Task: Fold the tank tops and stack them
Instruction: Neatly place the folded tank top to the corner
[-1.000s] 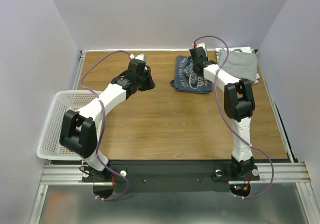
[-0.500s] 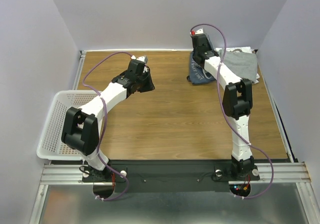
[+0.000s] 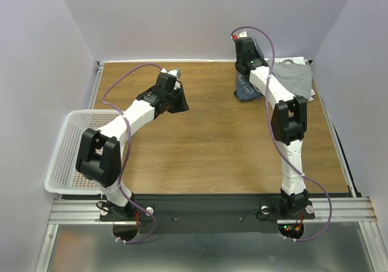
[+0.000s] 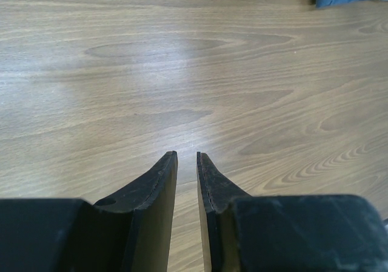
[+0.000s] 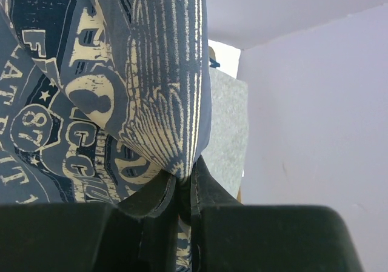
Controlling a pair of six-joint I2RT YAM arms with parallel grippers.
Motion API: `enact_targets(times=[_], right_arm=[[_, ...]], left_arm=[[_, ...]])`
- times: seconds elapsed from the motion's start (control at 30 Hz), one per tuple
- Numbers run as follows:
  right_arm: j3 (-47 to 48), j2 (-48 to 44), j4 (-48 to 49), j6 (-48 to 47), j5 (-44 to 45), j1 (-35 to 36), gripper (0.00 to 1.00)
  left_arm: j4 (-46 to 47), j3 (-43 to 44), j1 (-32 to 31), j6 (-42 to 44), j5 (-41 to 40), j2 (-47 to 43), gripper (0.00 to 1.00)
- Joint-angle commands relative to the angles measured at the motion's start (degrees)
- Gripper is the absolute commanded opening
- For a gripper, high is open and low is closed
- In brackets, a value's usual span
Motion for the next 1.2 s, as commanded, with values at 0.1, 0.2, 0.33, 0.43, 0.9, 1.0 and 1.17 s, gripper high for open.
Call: enact_targets(times=[0.1,0.2,0.33,0.43,0.9,1.0,1.17], right_arm=[[4.7,-2.41,1.68,-2.36,2.5,-1.46,0.0],[4.79,-3.64,1.76,-2.71,2.07,-1.81,0.0],[5.75,-4.52,1.76,-3.42,2.15,-2.16,0.01],[5.93,-5.23,1.76,-3.51,2.15,-2.6,0.0],[5.32,-7.77,1.94,-3.07,1.36,-4.62,0.0],[4.97,-8.48,2.03,-2.98,1.01,-5.32,0.0],[3.3,-9.53,2.12,-1.31,0.04,-7.43,0.0]], left_arm=[[0.79,0.02,0.48,1.25,1.9,0.15,0.31],[0.97,-0.24,0.48,0.99,2.77,0.33,0.31],[1.32,-0.51,0.48,0.82,3.22,0.33,0.31],[1.32,-0.6,0.48,0.81,3.31,0.42,0.31],[1.58,-0.77,0.48,0.73,4.1,1.03,0.31],[1.58,-0.68,0.48,0.73,4.27,1.21,0.31],[1.76,-0.86,0.48,0.73,4.8,1.3,0.31]])
